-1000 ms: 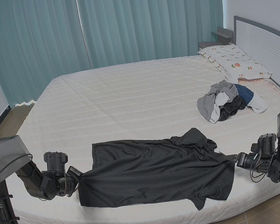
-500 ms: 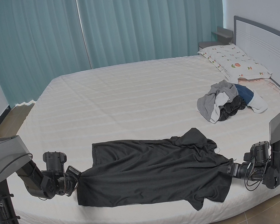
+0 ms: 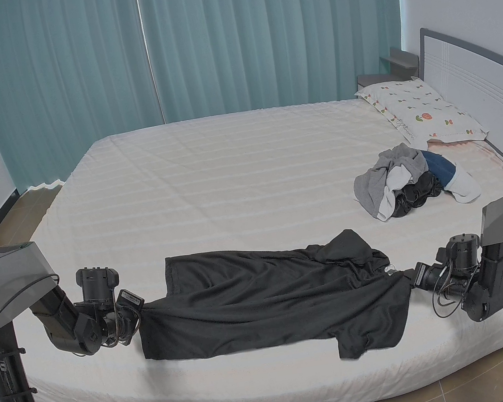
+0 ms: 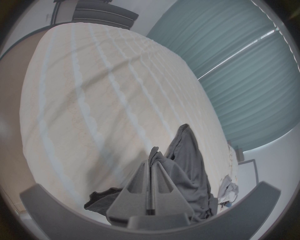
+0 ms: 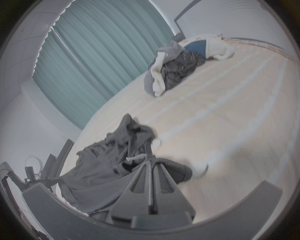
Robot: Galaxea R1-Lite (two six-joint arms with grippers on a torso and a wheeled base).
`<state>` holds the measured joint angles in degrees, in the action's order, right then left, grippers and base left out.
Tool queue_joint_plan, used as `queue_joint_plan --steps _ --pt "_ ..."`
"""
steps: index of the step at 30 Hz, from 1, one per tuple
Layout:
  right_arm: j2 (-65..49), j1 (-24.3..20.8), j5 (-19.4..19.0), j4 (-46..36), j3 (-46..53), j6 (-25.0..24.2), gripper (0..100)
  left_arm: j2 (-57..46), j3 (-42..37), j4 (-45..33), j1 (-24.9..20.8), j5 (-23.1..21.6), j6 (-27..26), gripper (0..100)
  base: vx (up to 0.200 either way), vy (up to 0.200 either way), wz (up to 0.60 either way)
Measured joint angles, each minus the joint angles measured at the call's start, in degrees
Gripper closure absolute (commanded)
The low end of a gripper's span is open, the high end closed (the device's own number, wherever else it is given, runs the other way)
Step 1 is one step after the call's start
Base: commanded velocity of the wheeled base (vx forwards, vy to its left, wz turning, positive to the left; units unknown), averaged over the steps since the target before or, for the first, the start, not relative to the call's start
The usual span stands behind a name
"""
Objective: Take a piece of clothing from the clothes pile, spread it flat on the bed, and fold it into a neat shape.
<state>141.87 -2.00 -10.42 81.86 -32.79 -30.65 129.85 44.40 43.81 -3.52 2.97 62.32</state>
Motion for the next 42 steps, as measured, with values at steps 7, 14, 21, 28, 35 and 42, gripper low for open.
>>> queue_joint_plan --steps 7,14,21,28,35,42 --pt "0.51 -0.12 2.44 -0.43 -7.64 -0.39 100 0.44 0.91 1.65 -0.13 0.2 1.69 100 0.0 0.0 0.0" --pt "3.69 -1.22 5.3 -0.71 -14.51 -0.41 100 1.38 1.41 1.82 -0.35 0.57 1.62 100 0.0 0.0 0.0" --pt "8.01 -2.4 9.83 -1.32 -20.61 -1.05 0 1.84 1.55 1.87 -0.5 0.66 1.54 100 0.0 0.0 0.0" --pt "7.9 -2.43 9.67 -0.98 -17.42 -1.73 0 1.97 1.38 1.89 -0.77 0.69 1.37 100 0.0 0.0 0.0" --pt "2.26 -2.05 6.41 1.05 -5.85 -3.82 0 2.06 1.24 1.89 -0.9 0.69 1.05 100 0.0 0.0 0.0" --pt "-0.01 -3.45 -0.3 6.39 5.81 -5.38 0 2.12 1.02 1.89 -0.94 0.69 0.49 100 0.0 0.0 0.0"
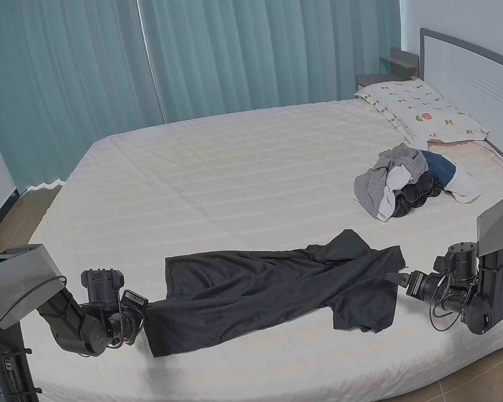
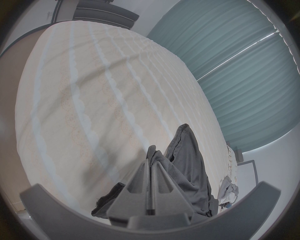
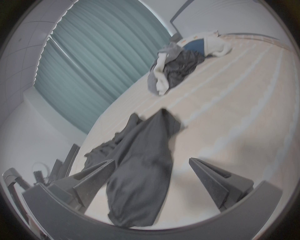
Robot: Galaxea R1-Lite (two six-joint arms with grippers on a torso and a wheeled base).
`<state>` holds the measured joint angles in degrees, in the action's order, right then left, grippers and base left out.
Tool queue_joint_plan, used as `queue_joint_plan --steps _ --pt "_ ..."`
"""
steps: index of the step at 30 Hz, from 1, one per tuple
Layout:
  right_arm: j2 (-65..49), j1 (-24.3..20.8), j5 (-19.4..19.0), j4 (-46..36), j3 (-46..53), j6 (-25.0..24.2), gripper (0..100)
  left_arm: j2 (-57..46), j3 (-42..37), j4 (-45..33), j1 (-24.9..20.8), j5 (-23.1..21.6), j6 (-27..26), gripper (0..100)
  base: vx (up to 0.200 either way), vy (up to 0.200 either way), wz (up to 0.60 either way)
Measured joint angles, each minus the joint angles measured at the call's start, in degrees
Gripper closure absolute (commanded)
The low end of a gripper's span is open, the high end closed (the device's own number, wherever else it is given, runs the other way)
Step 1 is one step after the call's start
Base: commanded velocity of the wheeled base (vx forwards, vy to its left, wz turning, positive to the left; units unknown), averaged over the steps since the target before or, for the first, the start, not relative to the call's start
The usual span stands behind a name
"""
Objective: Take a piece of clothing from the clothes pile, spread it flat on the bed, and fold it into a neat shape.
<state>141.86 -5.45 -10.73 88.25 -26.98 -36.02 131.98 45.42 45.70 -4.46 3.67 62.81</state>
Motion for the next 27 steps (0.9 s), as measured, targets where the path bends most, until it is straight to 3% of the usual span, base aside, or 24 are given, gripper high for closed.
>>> queue_joint_plan --steps 12,13,27 --pt "2.74 -5.29 -1.19 0.76 3.41 0.8 0 0.09 -0.11 0.0 -0.07 0.0 -0.21 100 0.0 0.0 0.0" --pt "2.93 -5.46 -1.28 0.76 3.36 0.83 100 0.11 -0.11 0.0 -0.11 0.0 -0.18 100 0.0 0.0 0.0" --pt "2.0 -5.77 -1.48 0.73 6.78 2.45 100 0.16 -0.04 -0.02 -0.2 0.0 -0.18 100 0.0 0.0 0.0"
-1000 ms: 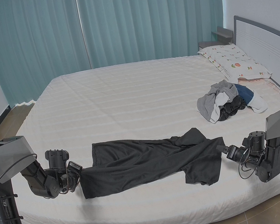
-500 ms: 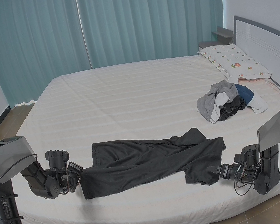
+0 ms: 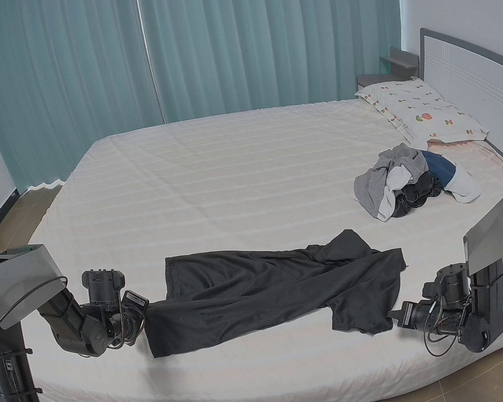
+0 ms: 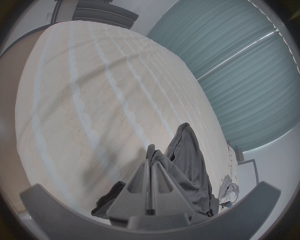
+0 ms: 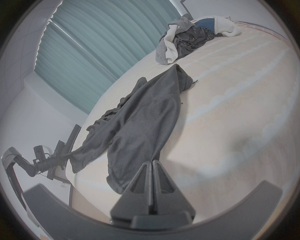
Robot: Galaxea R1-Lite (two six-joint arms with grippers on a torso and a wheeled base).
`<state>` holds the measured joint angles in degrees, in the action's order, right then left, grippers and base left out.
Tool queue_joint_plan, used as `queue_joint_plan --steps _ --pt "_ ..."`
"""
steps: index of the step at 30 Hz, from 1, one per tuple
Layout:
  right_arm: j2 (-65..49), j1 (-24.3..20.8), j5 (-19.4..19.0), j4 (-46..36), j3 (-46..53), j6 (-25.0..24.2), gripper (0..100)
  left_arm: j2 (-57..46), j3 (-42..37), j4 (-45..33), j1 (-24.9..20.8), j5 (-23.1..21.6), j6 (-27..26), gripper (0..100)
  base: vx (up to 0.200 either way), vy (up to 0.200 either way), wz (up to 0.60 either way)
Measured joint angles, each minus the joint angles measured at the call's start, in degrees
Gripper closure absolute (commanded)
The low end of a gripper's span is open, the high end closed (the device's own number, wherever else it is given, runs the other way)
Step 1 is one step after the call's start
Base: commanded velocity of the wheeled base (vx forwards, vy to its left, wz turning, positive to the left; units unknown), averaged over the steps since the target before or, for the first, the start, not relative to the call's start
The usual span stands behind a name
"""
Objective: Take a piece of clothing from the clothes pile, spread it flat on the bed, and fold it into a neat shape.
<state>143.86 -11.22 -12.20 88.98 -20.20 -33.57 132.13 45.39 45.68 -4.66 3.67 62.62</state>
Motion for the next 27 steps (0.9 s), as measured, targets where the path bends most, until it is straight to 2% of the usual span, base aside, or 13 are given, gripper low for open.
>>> queue_joint_plan --steps 5,10,17,18,27 --pt "-2.77 1.08 -2.11 0.0 5.21 5.55 100 0.11 0.01 0.0 0.0 0.0 -0.6 100 0.0 0.0 0.0" --pt "-5.96 3.84 -8.9 0.02 10.53 11.63 100 0.34 0.01 0.0 0.0 0.05 -1.56 100 0.0 0.0 0.0" --pt "-7.8 6.7 -9.91 -0.57 12.85 14.64 100 0.56 0.28 -0.35 -0.02 0.05 -2.16 100 0.0 0.0 0.0" --pt "-7.75 6.75 -9.98 -0.79 12.96 14.95 100 0.59 0.28 -0.41 -0.07 0.02 -2.16 0 0.0 0.0 0.0" --pt "-6.42 6.79 -10.53 -0.27 13.23 16.6 100 0.34 -0.46 -0.44 0.0 -0.09 -2.17 0 0.0 0.0 0.0"
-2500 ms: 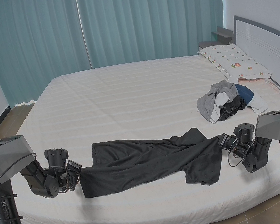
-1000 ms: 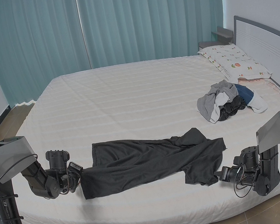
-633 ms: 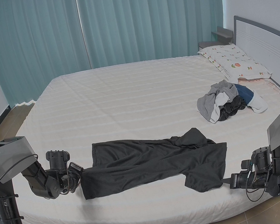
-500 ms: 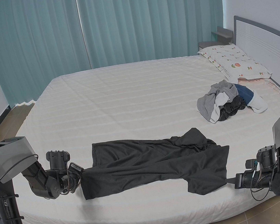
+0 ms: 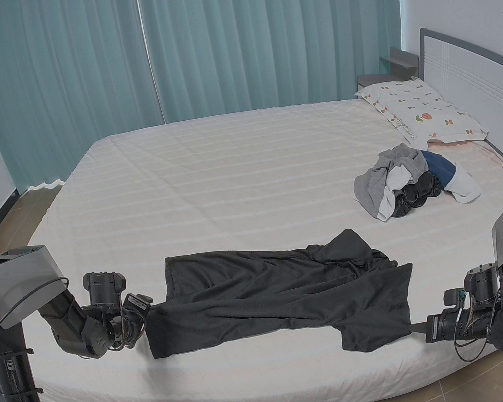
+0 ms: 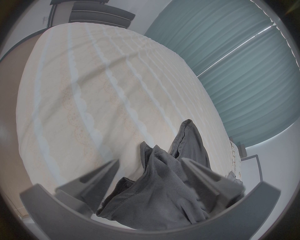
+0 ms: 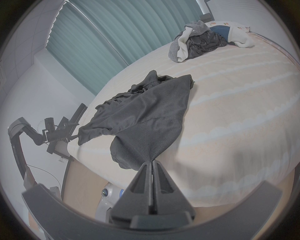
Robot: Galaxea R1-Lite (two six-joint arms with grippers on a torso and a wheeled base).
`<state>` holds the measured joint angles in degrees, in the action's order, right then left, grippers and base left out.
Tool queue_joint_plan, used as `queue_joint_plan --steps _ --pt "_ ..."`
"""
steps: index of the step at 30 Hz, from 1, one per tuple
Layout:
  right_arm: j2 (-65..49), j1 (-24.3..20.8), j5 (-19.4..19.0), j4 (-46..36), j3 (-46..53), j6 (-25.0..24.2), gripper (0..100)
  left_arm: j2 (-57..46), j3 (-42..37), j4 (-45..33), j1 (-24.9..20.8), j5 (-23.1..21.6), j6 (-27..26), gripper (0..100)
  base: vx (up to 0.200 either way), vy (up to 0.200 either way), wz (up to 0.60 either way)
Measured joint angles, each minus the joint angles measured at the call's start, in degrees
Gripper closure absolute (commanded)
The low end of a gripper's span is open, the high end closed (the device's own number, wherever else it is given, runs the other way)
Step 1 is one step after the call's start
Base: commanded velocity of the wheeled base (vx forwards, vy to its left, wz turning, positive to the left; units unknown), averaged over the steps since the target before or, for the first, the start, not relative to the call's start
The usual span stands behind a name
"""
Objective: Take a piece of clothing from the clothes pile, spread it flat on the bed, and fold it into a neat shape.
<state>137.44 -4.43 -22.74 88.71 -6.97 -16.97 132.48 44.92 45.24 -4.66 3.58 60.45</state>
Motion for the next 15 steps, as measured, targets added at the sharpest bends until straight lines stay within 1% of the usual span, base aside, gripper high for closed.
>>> queue_joint_plan --steps 4,8,11,13,15 --pt "0.24 0.0 -0.04 0.07 0.01 0.0 100 -0.37 -0.66 0.52 0.11 -0.69 -0.65 0 0.0 0.0 0.0" --pt "0.41 -0.04 -0.15 0.13 -0.05 -0.02 100 -1.41 -4.63 4.88 0.23 -4.05 -2.95 0 0.0 0.0 0.0" --pt "0.51 -0.12 -0.24 0.16 -0.1 -0.05 100 -2.1 -9.59 11.31 0.22 -6.49 -6.89 0 0.0 0.0 0.0" --pt "0.57 -0.21 -0.3 0.18 -0.11 -0.05 100 -2.29 -13.09 15.34 -0.09 -7.63 -11.63 0 0.0 0.0 0.0" --pt "0.62 -0.28 -0.35 0.2 -0.11 -0.07 100 -2.07 -15.15 17.54 -0.66 -8.12 -15.68 0 0.0 0.0 0.0"
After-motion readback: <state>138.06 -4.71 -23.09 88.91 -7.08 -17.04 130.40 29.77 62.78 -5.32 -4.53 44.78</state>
